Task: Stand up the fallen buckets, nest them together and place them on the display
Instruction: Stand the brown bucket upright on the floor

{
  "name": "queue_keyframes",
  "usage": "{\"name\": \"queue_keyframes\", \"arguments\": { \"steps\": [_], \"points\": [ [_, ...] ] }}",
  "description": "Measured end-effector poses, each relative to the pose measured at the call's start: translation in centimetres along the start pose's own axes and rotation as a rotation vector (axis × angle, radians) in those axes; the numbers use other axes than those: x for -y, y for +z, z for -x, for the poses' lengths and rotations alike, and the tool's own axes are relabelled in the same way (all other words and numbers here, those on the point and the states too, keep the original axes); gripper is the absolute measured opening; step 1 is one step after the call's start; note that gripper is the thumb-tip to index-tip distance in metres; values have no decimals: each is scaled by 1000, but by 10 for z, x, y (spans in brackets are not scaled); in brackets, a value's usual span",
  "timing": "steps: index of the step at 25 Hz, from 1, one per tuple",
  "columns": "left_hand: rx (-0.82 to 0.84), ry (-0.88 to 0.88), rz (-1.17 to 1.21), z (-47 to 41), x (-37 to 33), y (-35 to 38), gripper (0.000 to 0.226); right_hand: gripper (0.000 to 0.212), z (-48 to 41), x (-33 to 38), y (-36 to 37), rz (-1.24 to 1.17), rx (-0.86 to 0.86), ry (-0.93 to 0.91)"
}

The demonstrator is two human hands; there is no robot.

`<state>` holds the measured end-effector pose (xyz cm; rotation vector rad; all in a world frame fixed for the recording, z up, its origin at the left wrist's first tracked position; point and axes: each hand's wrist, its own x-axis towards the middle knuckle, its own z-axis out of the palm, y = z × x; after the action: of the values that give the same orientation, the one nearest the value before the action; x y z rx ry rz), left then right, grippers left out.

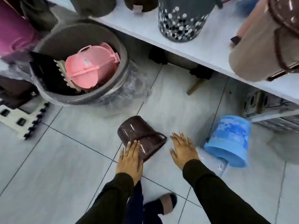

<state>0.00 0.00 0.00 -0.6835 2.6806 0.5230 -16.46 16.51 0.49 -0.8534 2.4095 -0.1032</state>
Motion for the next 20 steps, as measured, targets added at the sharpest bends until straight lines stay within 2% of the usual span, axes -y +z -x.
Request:
{"name": "queue_keyframes", "arguments": {
  "steps": [2, 4, 7, 10, 13, 16, 20],
  "points": [
    [166, -117, 143, -13, 17, 47, 65, 56, -29, -10, 46, -3, 90, -35],
    [231, -239, 249, -30, 35, 95, 64, 54, -58, -19, 93, 8, 153, -60],
    [273, -313, 321, -48, 47, 159, 61, 52, -97, -24, 150, 7, 125, -114],
    [229, -350, 290, -59, 54, 184, 43, 35, -123, -25, 174, 40, 78, -153],
    [192, -324, 245, -58, 57, 180, 23, 21, -130, -24, 182, 104, 15, -215],
    [116, -254, 272, -70, 56, 150, 28, 20, -134, -24, 152, 77, -108, -201],
    [2, -212, 339, -126, 38, 101, 33, 39, -169, -35, 83, 41, -224, -206]
  ]
}}
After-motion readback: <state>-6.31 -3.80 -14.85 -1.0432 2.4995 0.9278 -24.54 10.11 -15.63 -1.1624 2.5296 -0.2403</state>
